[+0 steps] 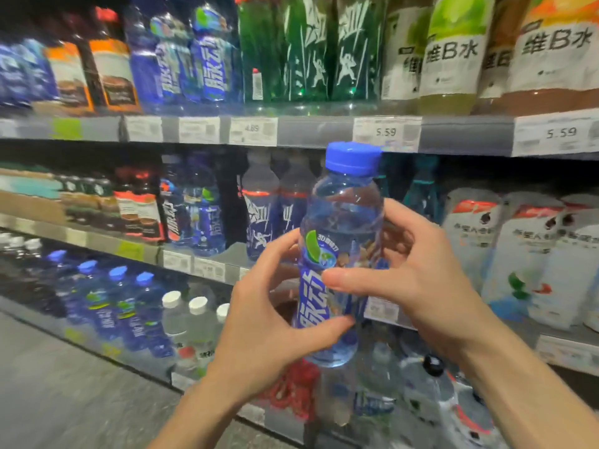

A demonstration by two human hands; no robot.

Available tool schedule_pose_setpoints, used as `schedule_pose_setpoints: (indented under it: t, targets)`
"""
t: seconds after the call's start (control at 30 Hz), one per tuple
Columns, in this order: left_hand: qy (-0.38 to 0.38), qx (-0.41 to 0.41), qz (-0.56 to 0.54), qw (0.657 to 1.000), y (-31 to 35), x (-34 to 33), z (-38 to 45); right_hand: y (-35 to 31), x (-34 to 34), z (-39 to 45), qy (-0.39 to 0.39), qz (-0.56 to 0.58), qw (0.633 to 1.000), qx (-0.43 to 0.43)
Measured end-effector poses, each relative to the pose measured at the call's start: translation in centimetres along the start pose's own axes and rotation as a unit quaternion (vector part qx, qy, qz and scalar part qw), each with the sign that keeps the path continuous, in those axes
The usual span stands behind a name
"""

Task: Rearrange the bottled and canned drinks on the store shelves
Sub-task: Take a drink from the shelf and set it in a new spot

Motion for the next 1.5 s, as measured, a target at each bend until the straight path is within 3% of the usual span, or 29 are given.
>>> schedule_pose_setpoints:
  t: [0.3,0.53,0.87,1.1,1.5]
  targets:
    - [0.069,-0.009,0.077,0.995,-6.0,10.6,3.2,1.4,-9.8,8.5,-0.037,-0.094,0.995,0.019]
    - [0.122,0.008,0.092,0.988,-11.9,14.9,6.5,2.7,-14.2,13.3,0.022,-0.17,0.985,0.03]
    - [0.157,0.007,0.109,0.982,-16.8,15.1,8.5,6.4,-15.8,15.0,0.055,-0.235,0.97,0.001]
    - [0.168,0.063,0.118,0.977,-18.6,15.5,9.8,6.6,-16.3,16.3,0.054,-0.253,0.966,0.02]
    - [0.118,0.104,0.227,0.961,-18.1,15.7,11.8,7.2,-15.0,14.2,0.043,-0.296,0.953,0.049]
Point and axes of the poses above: each hand's wrist, its own z-axis towards the middle knuckle, its own x-axis out of the back of the hand, y = z × x, the point moved 5 cm from there along z, towards the middle knuckle, and after that the axes turned 4 degrees about -x, right-handed, at the moved point
